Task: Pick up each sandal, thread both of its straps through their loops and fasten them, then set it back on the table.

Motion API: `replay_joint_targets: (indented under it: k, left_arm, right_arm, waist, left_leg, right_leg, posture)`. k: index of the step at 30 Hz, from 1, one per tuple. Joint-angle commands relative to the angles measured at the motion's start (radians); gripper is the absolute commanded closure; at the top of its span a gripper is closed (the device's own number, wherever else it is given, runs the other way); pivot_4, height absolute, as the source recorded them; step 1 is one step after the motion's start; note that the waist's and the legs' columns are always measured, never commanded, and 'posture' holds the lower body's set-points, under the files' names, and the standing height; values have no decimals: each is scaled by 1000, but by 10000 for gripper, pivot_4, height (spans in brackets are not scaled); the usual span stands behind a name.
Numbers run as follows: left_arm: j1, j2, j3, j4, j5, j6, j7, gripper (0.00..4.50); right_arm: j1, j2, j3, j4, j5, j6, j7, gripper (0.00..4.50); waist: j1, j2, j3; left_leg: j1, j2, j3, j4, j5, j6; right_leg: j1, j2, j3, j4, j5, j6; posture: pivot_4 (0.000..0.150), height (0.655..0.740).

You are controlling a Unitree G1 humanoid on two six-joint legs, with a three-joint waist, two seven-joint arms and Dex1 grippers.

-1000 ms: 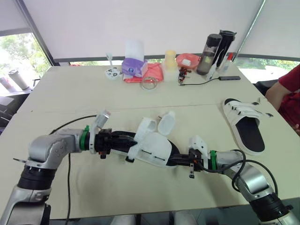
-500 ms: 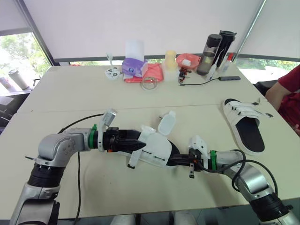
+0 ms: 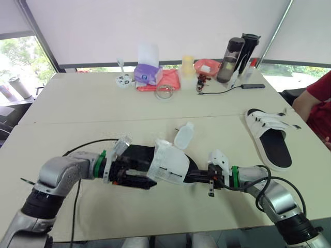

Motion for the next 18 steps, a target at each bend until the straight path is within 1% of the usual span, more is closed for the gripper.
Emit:
replay_joint_targets:
  k: [1, 6, 12, 15, 18]
  left_arm:
    - [13, 26, 3, -55, -19, -5, -32, 168]
    - [41, 42, 1, -78, -25, 6, -34, 168]
    - [27, 10, -9, -93, -28, 15, 12, 168]
    - [19, -26, -39, -82, 5, -1, 55, 168]
    - [19, -34, -73, -63, 56, -40, 66, 168]
  right_arm:
    - [18, -6, -2, 53, -52, 26, -43, 45000]
    - [16, -6, -2, 60, -54, 22, -44, 45000]
    - [12, -2, -1, 65, -55, 19, -47, 45000]
    - [12, 0, -3, 66, -56, 16, -50, 45000]
    - [8, 2, -3, 70, -58, 14, -53, 45000]
  waist:
    - [0, 0, 0]
    - [0, 0, 0]
    - [0, 0, 0]
    - [0, 0, 0]
    - [-1, 0, 0]
  left_leg:
    - [0, 0, 0, 0, 0, 0]
    - [0, 1, 0, 0, 0, 0]
    - [0, 1, 0, 0, 0, 0]
    - [0, 1, 0, 0, 0, 0]
    - [0, 1, 0, 0, 0, 0]
  right_leg:
    - [0, 0, 0, 0, 0, 0]
    - [0, -1, 1, -1, 0, -1]
    - [0, -1, 1, -1, 0, -1]
    - [0, -1, 1, -1, 0, -1]
    - [0, -1, 1, -1, 0, -1]
  posture:
    - [1500, 7400]
    - [1500, 7400]
    - [1500, 7400]
    - [1500, 7400]
    - [1500, 7400]
